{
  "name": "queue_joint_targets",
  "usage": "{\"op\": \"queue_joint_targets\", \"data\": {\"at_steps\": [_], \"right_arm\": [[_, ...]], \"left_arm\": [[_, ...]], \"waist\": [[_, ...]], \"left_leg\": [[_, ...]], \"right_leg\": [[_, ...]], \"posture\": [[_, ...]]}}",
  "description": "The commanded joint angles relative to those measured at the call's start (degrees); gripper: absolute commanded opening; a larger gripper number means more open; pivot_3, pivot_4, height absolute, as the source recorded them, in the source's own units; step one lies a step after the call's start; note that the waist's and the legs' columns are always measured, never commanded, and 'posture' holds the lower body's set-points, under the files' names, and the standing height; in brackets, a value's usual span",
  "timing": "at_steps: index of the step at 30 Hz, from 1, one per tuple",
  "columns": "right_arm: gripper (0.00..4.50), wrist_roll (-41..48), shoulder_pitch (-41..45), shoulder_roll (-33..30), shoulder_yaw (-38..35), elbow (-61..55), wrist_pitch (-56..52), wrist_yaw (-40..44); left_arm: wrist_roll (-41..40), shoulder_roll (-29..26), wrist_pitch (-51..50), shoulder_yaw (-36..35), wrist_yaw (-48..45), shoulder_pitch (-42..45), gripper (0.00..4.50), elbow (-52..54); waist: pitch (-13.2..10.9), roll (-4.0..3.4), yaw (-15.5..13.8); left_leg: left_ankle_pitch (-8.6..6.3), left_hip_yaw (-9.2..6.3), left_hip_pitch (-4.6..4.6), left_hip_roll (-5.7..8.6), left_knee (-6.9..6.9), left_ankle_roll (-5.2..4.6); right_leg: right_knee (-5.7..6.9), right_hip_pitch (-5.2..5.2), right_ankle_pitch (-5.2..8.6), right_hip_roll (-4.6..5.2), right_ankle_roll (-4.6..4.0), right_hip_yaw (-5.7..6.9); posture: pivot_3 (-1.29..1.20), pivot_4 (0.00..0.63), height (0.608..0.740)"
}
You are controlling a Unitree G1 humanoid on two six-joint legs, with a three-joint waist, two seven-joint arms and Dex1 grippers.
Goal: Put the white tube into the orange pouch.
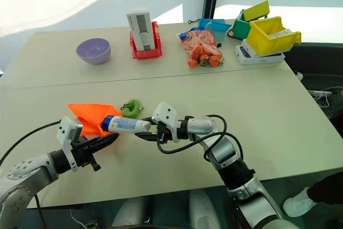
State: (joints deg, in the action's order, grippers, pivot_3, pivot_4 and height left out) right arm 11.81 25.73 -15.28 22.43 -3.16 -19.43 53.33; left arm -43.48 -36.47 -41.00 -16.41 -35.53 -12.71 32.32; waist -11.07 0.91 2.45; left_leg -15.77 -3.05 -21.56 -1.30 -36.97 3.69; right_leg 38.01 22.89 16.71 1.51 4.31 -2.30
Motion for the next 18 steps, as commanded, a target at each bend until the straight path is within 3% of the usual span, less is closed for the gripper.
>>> {"op": "queue_joint_targets", "data": {"at_steps": [1, 10, 18], "right_arm": [[1.82, 0.49, -0.25, -1.22, -0.44, -1.81, 1.18, 1.43], [1.82, 2.57, -3.55, -5.69, -4.00, -7.20, -1.08, 1.14], [1.82, 2.25, -4.35, -4.72, -3.31, -9.24, -2.52, -0.43]], "left_arm": [[0.12, -0.28, 1.58, -0.81, -0.18, -0.71, 0.00, 3.16], [0.60, 0.29, 4.19, -6.81, -1.73, -8.78, 0.00, -0.84], [-2.75, 0.26, 3.81, -14.56, -2.59, -9.02, 0.00, -5.77]], "waist": [[0.00, 0.00, 0.00], [0.00, 0.00, 0.08], [0.00, 0.01, 0.02]], "left_leg": [[0.00, 0.00, 0.00, 0.00, 0.00, 0.00], [0.00, 0.02, -0.01, -0.08, 0.01, 0.00], [0.00, 0.01, -0.01, -0.08, 0.00, 0.00]], "right_leg": [[0.00, 0.00, 0.00, 0.00, 0.00, 0.00], [-0.02, 0.03, 0.08, 0.03, -0.14, -0.02], [-0.01, 0.03, 0.09, 0.00, -0.18, 0.00]], "posture": [[0.00, 0.150, 0.740], [0.00, 0.150, 0.740], [0.00, 0.150, 0.740]]}}
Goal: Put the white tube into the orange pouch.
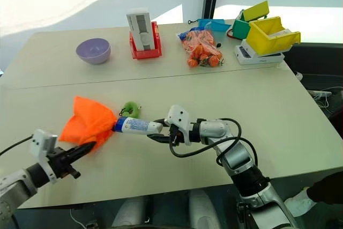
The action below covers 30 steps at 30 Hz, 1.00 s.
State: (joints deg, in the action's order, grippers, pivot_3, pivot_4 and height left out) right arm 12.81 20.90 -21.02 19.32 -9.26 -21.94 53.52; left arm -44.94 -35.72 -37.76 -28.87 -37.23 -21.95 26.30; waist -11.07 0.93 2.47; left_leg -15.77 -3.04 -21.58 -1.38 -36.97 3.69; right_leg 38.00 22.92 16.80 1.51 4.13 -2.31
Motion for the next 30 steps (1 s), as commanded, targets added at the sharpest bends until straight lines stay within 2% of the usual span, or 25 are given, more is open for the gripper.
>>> {"op": "queue_joint_targets", "data": {"at_steps": [1, 9, 15, 21, 30], "right_arm": [[1.82, 1.07, 0.58, 1.32, 0.14, -3.12, -0.14, -0.86], [1.82, 0.16, -0.43, 2.97, 3.08, -4.04, -0.71, -2.01], [1.82, 0.45, -0.29, 4.83, 3.14, -2.26, 0.90, -3.06], [1.82, -0.72, 2.18, 7.42, 4.37, 2.74, 4.45, -2.28], [1.82, -1.29, 5.27, 9.18, 6.04, 6.93, 6.53, 0.40]], "left_arm": [[-1.62, -0.56, 0.32, -2.09, -0.83, 0.75, 0.00, 0.23], [-7.47, 1.35, -3.27, -1.89, 1.44, 4.63, 0.00, 0.32], [-12.97, -2.24, -9.12, -2.26, -2.12, 8.97, 0.00, -7.03], [-12.77, -7.54, -12.53, -0.83, -7.07, 17.29, 0.00, -17.68], [-10.79, -9.40, -12.96, 1.71, -9.76, 21.31, 0.00, -18.20]], "waist": [[0.00, 0.00, -0.01], [0.01, 0.02, 0.06], [0.01, 0.02, -0.03], [0.01, 0.02, 0.08], [0.02, 0.05, 0.04]], "left_leg": [[0.00, 0.01, 0.00, 0.00, 0.00, 0.00], [0.00, 0.01, -0.01, 0.00, -0.01, 0.00], [0.00, -0.04, 0.00, 0.02, 0.01, 0.00], [0.00, -0.01, 0.01, 0.08, -0.03, 0.01], [0.01, -0.02, -0.35, -0.05, 0.06, 0.02]], "right_leg": [[0.00, 0.00, 0.00, 0.00, 0.00, 0.00], [-0.01, -0.02, -0.03, 0.04, 0.06, -0.01], [0.04, 0.03, -0.06, -0.05, 0.10, 0.03], [0.06, 0.02, -0.05, -0.09, -0.05, 0.08], [0.08, 0.44, -0.16, 0.03, 0.15, 0.06]], "posture": [[0.00, 0.150, 0.740], [0.00, 0.150, 0.740], [0.00, 0.150, 0.740], [0.00, 0.150, 0.740], [0.00, 0.150, 0.740]]}}
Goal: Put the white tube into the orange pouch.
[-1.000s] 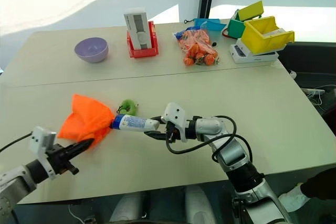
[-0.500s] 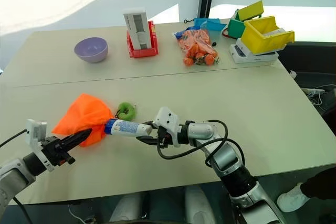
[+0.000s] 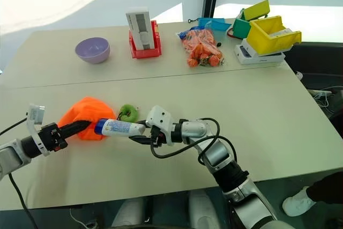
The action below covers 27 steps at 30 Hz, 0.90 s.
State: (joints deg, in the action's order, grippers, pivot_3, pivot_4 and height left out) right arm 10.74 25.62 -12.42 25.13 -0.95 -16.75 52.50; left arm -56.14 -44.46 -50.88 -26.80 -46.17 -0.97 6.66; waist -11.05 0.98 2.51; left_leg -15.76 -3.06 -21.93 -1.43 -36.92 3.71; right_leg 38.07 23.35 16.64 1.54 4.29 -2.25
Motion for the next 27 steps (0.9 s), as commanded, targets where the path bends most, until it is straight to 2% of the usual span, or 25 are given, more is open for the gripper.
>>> {"op": "queue_joint_targets", "data": {"at_steps": [1, 7, 27], "right_arm": [[1.82, 1.27, 0.42, 0.40, 0.10, -1.84, 1.04, 1.94], [1.82, 2.26, -0.53, -1.03, 1.15, -4.19, -0.65, 5.13], [1.82, -0.68, 0.73, 3.77, 0.23, 0.07, 0.08, -2.75]], "left_arm": [[0.48, -0.51, 0.30, -0.33, -0.78, 0.12, 0.00, 1.77], [-0.04, 0.52, 0.05, -0.07, 0.39, -1.44, 0.00, 5.71], [-0.76, 0.14, -1.41, 0.99, 1.34, -5.83, 0.00, 15.19]], "waist": [[0.00, 0.00, -0.01], [0.00, 0.00, -0.02], [0.00, 0.00, 0.01]], "left_leg": [[0.00, -0.02, -0.06, -0.01, 0.00, 0.00], [0.01, -0.04, -0.27, -0.02, -0.05, 0.01], [0.02, -0.05, -0.27, -0.02, -0.10, 0.04]], "right_leg": [[0.00, 0.05, 0.00, 0.00, 0.00, 0.02], [-0.01, 0.19, -0.01, 0.05, 0.01, 0.04], [0.02, 0.18, -0.01, -0.02, -0.01, 0.05]], "posture": [[0.00, 0.150, 0.740], [0.00, 0.150, 0.740], [0.00, 0.150, 0.740]]}}
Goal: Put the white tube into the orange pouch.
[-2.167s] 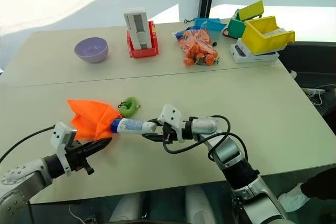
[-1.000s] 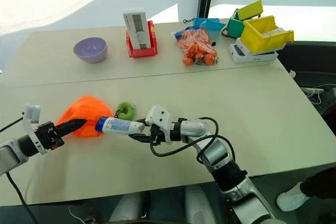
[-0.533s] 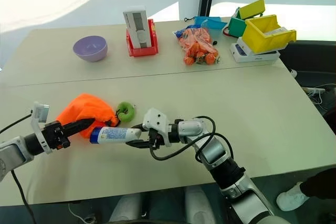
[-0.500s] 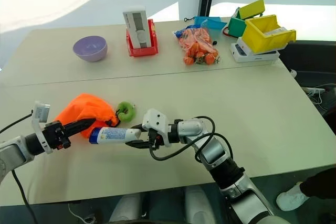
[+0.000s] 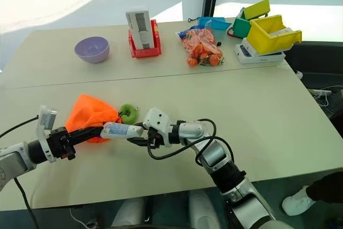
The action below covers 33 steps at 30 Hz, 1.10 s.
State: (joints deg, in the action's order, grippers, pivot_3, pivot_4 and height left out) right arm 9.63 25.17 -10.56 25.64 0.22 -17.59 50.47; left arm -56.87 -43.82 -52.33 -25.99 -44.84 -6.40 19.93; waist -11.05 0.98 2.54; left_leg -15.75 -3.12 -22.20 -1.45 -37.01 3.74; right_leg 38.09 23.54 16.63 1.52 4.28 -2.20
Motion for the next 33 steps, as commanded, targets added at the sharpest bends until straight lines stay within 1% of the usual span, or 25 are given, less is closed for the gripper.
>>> {"op": "queue_joint_targets", "data": {"at_steps": [1, 7, 9, 15, 19, 21, 24, 27, 29, 30, 31, 33], "right_arm": [[1.82, 0.19, 1.79, 2.37, -0.29, -0.33, 0.82, -1.03], [1.82, -2.26, 6.15, 5.74, 0.50, 4.52, 1.50, -2.59], [1.82, -3.58, 7.91, 8.10, 1.09, 6.49, 0.07, -4.68], [1.82, -6.44, 11.58, 13.14, 3.16, 12.53, 0.66, -6.37], [1.82, -9.53, 14.83, 18.20, 2.59, 18.39, 0.36, -12.41], [1.82, -10.73, 15.72, 19.52, 2.28, 20.41, 0.69, -14.25], [1.82, -11.36, 15.69, 19.87, 2.55, 20.77, 1.05, -14.31], [2.93, -10.68, 14.31, 18.56, 3.33, 17.93, 0.07, -11.87], [3.82, -10.52, 13.71, 17.91, 3.49, 16.59, -0.05, -11.13], [4.29, -9.59, 12.71, 16.71, 3.36, 14.04, -0.80, -9.66], [4.45, -8.67, 11.89, 15.64, 3.14, 11.92, -1.49, -8.28], [4.45, -6.99, 10.33, 12.90, 2.88, 7.59, -2.36, -5.10]], "left_arm": [[0.01, -0.35, 0.05, 0.43, 0.26, -0.39, 0.00, 2.20], [0.15, 0.27, 0.41, 1.58, 1.13, -0.24, 0.00, 2.97], [-0.01, 0.56, 0.55, 1.93, 1.52, -0.16, 0.00, 3.18], [-0.20, 1.54, 1.04, 2.53, 2.19, -0.65, 0.00, 4.13], [-0.48, 2.06, 1.18, 2.45, 2.51, -1.65, 0.00, 5.25], [-0.51, 2.20, 1.41, 2.33, 2.51, -2.36, 0.00, 5.63], [-0.37, 2.48, 1.96, 2.12, 2.66, -3.65, 0.00, 6.18], [-0.38, 2.49, 2.34, 1.41, 2.91, -4.81, 0.00, 6.27], [-0.21, 2.43, 2.59, 1.17, 2.94, -5.25, 0.00, 6.08], [0.23, 2.29, 2.91, 0.64, 2.79, -5.85, 0.00, 5.51], [0.54, 2.19, 3.10, 0.15, 2.62, -6.36, 0.00, 5.02], [1.29, 1.80, 3.44, -0.83, 2.01, -7.47, 0.00, 4.10]], "waist": [[0.00, 0.00, -0.03], [0.00, 0.00, 0.00], [0.00, 0.00, 0.02], [0.00, 0.00, 0.04], [0.00, 0.00, 0.07], [0.00, 0.00, 0.08], [0.01, 0.02, -0.07], [0.02, 0.02, 0.00], [0.01, 0.02, 0.00], [0.02, 0.02, 0.00], [0.01, 0.02, -0.01], [0.01, 0.02, -0.02]], "left_leg": [[0.00, 0.00, 0.00, 0.00, 0.00, 0.00], [0.01, 0.01, 0.00, 0.01, -0.03, 0.01], [0.01, 0.00, 0.00, 0.01, -0.02, 0.01], [0.01, 0.01, -0.01, 0.00, -0.01, 0.01], [0.01, 0.00, -0.01, 0.00, -0.01, 0.02], [0.02, 0.00, -0.01, 0.00, -0.01, 0.03], [0.02, -0.01, -0.01, 0.00, -0.01, 0.04], [0.02, -0.01, -0.04, 0.02, -0.02, 0.04], [0.02, -0.01, -0.04, 0.02, -0.02, 0.04], [0.02, -0.02, -0.04, 0.02, -0.02, 0.03], [0.02, -0.02, -0.04, 0.02, -0.02, 0.03], [0.02, -0.03, -0.04, 0.02, -0.01, 0.03]], "right_leg": [[0.00, 0.00, 0.00, 0.00, 0.00, 0.00], [0.02, 0.00, 0.00, -0.01, 0.00, 0.00], [0.02, 0.00, 0.00, -0.01, 0.00, 0.00], [0.03, 0.03, -0.01, 0.00, 0.00, 0.00], [0.04, 0.02, -0.01, 0.02, -0.01, 0.00], [0.06, 0.04, -0.02, 0.01, -0.02, 0.00], [0.05, 0.03, -0.02, 0.04, -0.02, 0.01], [0.03, 0.03, -0.02, 0.08, -0.02, 0.02], [0.03, 0.03, -0.02, 0.08, -0.02, 0.02], [0.04, 0.03, -0.02, 0.07, -0.02, 0.03], [0.04, 0.03, -0.02, 0.06, -0.02, 0.03], [0.03, 0.02, -0.02, 0.06, -0.02, 0.04]], "posture": [[0.00, 0.150, 0.740], [0.00, 0.150, 0.740], [0.00, 0.150, 0.740], [0.00, 0.150, 0.740], [0.00, 0.150, 0.740], [0.00, 0.150, 0.740], [0.00, 0.150, 0.740], [0.00, 0.150, 0.740], [0.00, 0.150, 0.740], [0.00, 0.150, 0.740], [0.00, 0.150, 0.740], [0.00, 0.150, 0.740]]}}
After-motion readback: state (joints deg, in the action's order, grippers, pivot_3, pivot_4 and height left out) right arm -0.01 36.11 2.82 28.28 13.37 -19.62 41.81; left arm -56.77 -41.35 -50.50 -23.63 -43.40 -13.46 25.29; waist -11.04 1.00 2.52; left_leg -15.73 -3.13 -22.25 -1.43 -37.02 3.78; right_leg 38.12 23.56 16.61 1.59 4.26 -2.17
